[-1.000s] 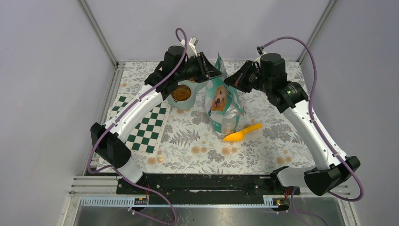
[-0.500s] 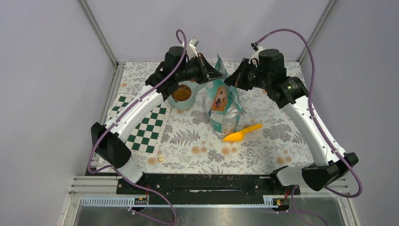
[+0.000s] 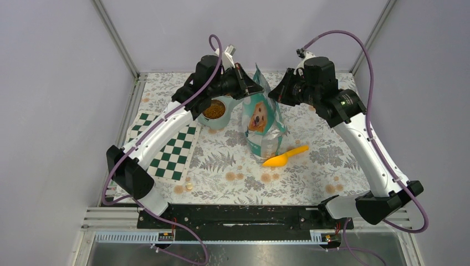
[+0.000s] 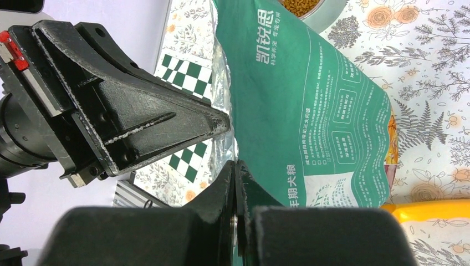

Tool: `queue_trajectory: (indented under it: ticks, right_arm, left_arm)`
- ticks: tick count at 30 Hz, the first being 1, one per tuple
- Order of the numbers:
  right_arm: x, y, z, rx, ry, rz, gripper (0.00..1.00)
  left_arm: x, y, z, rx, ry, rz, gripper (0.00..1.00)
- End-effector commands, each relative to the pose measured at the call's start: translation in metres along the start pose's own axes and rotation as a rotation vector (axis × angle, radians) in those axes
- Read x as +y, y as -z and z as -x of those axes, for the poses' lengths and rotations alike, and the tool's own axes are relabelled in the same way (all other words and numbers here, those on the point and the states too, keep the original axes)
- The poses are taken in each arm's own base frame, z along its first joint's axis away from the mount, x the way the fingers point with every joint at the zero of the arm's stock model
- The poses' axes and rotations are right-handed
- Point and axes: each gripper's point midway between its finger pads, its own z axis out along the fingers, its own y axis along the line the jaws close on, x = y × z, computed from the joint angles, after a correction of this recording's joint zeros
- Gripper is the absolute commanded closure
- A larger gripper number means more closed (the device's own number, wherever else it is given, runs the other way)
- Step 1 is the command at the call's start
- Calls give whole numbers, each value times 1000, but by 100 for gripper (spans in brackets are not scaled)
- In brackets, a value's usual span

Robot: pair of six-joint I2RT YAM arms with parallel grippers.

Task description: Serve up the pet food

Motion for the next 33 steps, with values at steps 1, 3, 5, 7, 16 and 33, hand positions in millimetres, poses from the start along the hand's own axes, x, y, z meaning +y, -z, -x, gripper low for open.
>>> queue_trajectory:
  ticks: [1,3,5,7,16,33]
  right_arm:
    - [0,19,42,-164,54,-39,100]
    - [-2,18,40,-158,69,-43,100]
    - [-6,16,38,-154,89,-64,100]
    - [-3,12,33,-125,107,-42,100]
    - [13,6,20,-54,120,46,96]
    - [-7,-18,4,20,258,-143,84]
  left_arm:
    - [-9,25,16,-57,-55,40,100]
    - [-7,26,17,-64,-63,56,100]
    - [-6,25,17,-59,-69,59,100]
    - [-9,23,15,-47,-69,42,100]
    - [-33,16,9,9,-65,-100,92]
    - [-4,-10,0,41,-78,34,65]
